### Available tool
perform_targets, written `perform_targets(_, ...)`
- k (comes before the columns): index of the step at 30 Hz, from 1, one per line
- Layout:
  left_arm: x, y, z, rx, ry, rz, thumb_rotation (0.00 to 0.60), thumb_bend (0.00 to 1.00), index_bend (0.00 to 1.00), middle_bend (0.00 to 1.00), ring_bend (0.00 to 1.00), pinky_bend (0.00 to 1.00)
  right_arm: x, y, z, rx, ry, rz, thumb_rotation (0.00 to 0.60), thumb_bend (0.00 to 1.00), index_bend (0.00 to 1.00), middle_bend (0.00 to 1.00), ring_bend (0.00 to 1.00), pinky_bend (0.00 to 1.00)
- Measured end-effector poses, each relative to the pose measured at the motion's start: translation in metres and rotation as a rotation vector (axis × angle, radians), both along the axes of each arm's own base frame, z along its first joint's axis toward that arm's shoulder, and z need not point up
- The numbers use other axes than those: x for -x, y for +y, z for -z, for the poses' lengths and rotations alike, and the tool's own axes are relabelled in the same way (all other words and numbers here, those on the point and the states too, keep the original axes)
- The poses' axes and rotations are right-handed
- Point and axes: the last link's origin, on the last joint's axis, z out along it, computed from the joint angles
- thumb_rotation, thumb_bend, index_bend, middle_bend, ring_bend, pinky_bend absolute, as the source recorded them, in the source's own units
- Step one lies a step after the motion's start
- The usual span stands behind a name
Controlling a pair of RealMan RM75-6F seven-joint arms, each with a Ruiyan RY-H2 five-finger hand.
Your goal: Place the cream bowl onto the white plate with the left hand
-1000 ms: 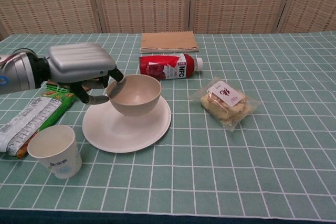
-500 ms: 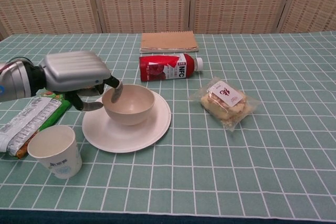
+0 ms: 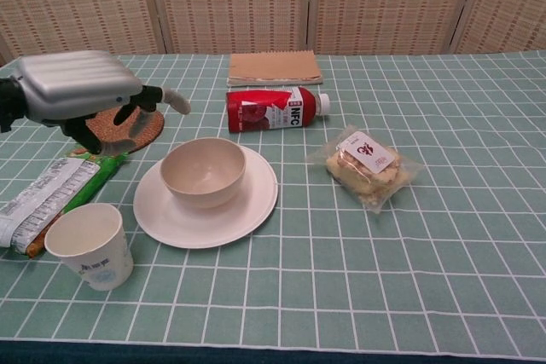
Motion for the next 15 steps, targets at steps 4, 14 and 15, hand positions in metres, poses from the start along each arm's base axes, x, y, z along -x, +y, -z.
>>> perform_targets(4,0.0,-0.006,-0.02,0.002,-0.022,-0.037,0.6,0.31,0.13,0.34,0.35,0.6,0.0,-0.002,0.001,-0.004,-0.002,-0.005,0.6,0.29,0.0,0.11,0.02,0.18)
perform_targets(14,-0.002,-0.043,-0.047,0.145,-0.015,-0.037,0.598,0.18,0.01,0.1,0.13,0.32,-0.001,-0.007,0.004,-0.014,-0.009,-0.019,0.6,0.29,0.0,0.11,0.02,0.18)
perform_targets(15,-0.003,-0.047,-0.046,0.16,-0.01,-0.031,0.595,0.17,0.01,0.08,0.12,0.31,-0.001,-0.007,0.004,-0.014,-0.009,-0.019,0.6,0.29,0.0,0.11,0.02,0.18)
